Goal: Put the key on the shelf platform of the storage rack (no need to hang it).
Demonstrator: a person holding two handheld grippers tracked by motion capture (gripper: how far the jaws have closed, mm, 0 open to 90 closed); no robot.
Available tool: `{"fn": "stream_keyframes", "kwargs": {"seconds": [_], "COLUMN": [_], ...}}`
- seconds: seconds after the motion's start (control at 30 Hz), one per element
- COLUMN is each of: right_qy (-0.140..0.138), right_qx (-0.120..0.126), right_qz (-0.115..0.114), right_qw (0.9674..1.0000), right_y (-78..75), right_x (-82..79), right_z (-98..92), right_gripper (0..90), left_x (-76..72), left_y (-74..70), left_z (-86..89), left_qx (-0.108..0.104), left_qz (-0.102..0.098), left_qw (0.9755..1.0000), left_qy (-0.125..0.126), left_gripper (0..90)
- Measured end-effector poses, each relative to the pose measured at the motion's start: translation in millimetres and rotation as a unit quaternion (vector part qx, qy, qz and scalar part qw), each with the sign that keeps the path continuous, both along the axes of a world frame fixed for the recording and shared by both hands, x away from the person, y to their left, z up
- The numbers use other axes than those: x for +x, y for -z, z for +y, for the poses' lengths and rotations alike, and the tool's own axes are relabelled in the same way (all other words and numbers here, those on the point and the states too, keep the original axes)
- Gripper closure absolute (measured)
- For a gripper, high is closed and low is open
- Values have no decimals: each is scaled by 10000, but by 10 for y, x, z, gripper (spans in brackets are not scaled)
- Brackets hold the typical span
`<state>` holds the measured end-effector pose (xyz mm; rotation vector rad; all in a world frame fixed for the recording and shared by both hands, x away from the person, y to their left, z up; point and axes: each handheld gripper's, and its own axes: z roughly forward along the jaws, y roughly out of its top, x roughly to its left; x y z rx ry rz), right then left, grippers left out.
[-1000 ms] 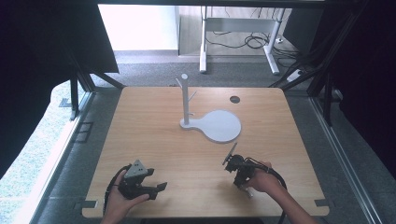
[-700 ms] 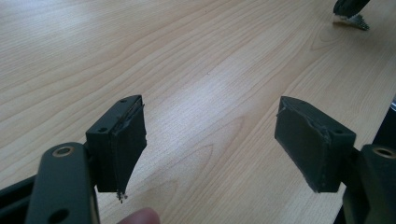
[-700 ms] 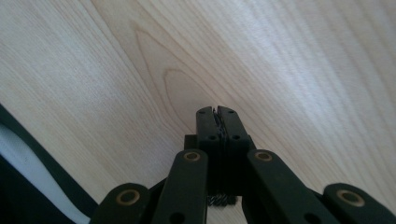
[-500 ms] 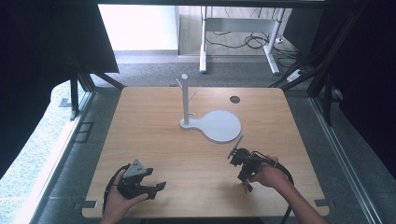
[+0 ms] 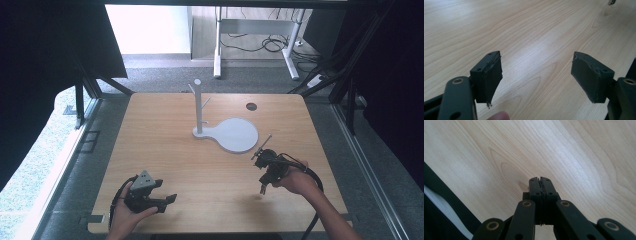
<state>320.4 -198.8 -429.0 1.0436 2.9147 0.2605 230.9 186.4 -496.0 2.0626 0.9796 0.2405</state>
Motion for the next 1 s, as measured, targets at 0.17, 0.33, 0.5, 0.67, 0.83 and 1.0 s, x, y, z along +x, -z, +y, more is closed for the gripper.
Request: {"fn": "stream_keyframes", "kwargs": {"seconds": [0.17,0.33,0.5,0.67,0.83,1.0], "right_qy": [14,14,32,24,15,6], "right_qx": [61,94,130,166,151,173], "right_qz": [-63,-105,-140,-190,-219,-229], "right_qw": [10000,9999,9998,9997,9996,9996], "right_y": [-71,-115,-159,-225,-276,-305], "right_x": [18,39,65,107,162,208], "right_z": [-18,-30,-38,-34,-29,-11], "right_gripper": [900,900,900,900,900,900], "left_x": [-1,-13,-11,-8,-13,-14], "left_y": [-2,-26,-21,-12,-16,-16], "left_z": [3,11,6,-2,-11,-6], "left_qx": [-3,-75,-41,-35,-89,-84], "left_qz": [-9,-57,-51,-31,-8,-12], "left_qw": [10000,9999,10000,10000,9999,10000], "left_qy": [2,53,55,44,60,49], "left_gripper": [250,247,247,248,249,249]}}
